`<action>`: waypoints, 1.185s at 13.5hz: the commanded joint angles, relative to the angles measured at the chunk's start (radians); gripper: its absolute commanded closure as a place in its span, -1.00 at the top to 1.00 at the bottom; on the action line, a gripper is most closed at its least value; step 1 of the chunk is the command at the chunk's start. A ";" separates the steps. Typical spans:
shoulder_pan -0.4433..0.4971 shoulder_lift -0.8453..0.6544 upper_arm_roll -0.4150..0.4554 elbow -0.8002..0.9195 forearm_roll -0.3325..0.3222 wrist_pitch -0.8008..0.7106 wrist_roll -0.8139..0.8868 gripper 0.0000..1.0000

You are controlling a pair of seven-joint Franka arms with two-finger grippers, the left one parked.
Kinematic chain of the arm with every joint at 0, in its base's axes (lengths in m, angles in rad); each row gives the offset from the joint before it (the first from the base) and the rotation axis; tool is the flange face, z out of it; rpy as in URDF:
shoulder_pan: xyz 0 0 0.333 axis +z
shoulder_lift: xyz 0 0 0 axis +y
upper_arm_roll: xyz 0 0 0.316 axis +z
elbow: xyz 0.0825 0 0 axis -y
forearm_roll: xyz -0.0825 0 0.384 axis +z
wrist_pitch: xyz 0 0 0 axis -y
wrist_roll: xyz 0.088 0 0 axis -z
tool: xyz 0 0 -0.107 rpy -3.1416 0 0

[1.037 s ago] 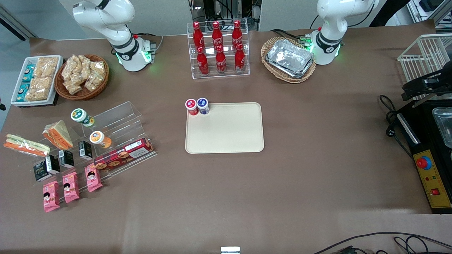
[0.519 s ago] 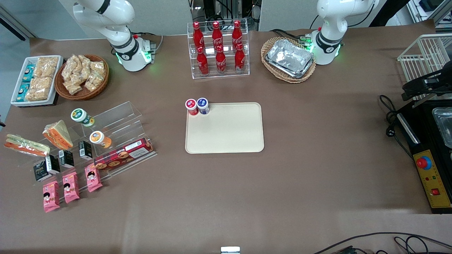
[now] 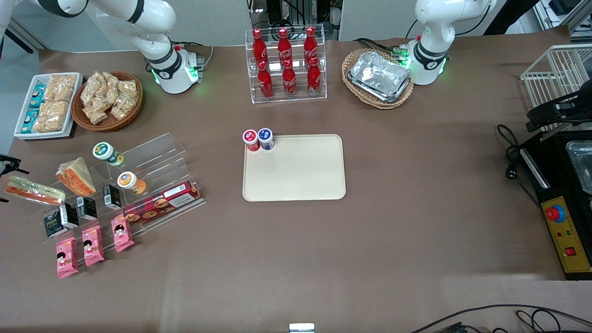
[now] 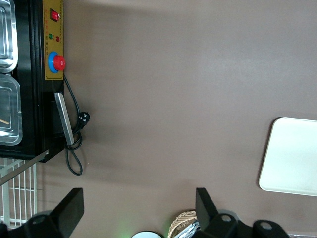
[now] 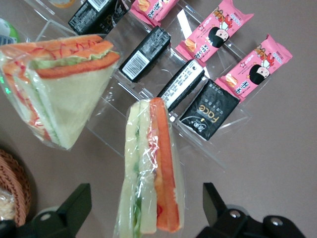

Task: Place sandwich on tray
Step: 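Close the right gripper on a plastic-wrapped triangular sandwich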

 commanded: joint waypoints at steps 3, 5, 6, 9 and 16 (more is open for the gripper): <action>-0.012 0.017 0.005 -0.007 0.024 0.013 -0.066 1.00; -0.018 0.028 0.005 -0.008 0.020 0.037 -0.098 1.00; -0.020 0.033 0.005 -0.010 0.020 0.045 -0.110 1.00; -0.040 0.053 0.005 -0.025 0.022 0.072 -0.127 1.00; -0.032 0.054 0.010 -0.016 0.030 0.071 -0.129 -0.55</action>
